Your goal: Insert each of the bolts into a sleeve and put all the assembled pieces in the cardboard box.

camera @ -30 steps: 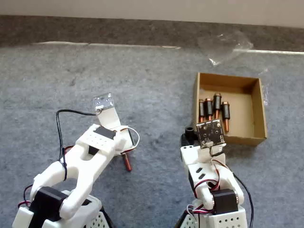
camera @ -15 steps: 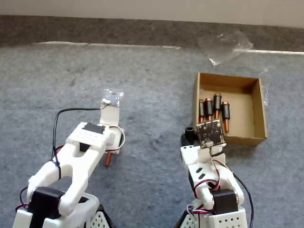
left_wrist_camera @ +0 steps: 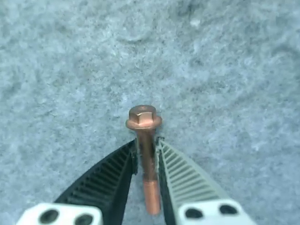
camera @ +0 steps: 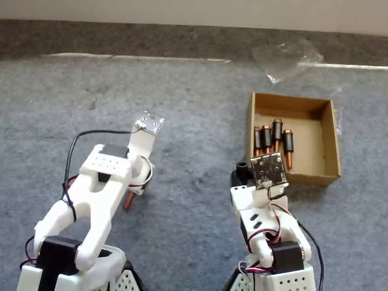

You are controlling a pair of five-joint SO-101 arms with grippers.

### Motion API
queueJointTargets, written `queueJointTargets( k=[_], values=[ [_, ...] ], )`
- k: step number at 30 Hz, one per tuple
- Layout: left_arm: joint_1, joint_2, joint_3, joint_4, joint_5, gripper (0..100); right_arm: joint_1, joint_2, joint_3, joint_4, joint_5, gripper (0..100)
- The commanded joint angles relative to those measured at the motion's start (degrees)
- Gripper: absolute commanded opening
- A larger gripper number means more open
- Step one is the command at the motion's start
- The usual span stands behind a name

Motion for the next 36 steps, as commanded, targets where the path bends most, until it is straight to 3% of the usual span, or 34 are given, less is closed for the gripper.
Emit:
queueJointTargets(
  k=[1, 13, 18, 30, 36],
  values=[
    [-0.57, 0.13, -6.11, 6.07, -2.11, 8, 0.48, -0.57, -1.01, -2.24, 0.7, 0.4],
    [-0.31, 0.22, -7.43, 8.26, -3.16, 11, 0.57, -0.57, -1.01, -2.24, 0.7, 0.4],
    [-0.31, 0.13, -7.34, 8.26, 0.7, 12, 0.57, -0.57, -1.01, -2.24, 0.7, 0.4],
    [-0.66, 0.31, -7.16, 5.01, 0.79, 13, 0.57, -0.57, -1.01, -2.24, 0.7, 0.4],
    [-0.75, 8.31, -11.12, 5.01, 0.88, 13, 0.57, -0.57, -1.01, -2.24, 0.7, 0.4]
  ],
)
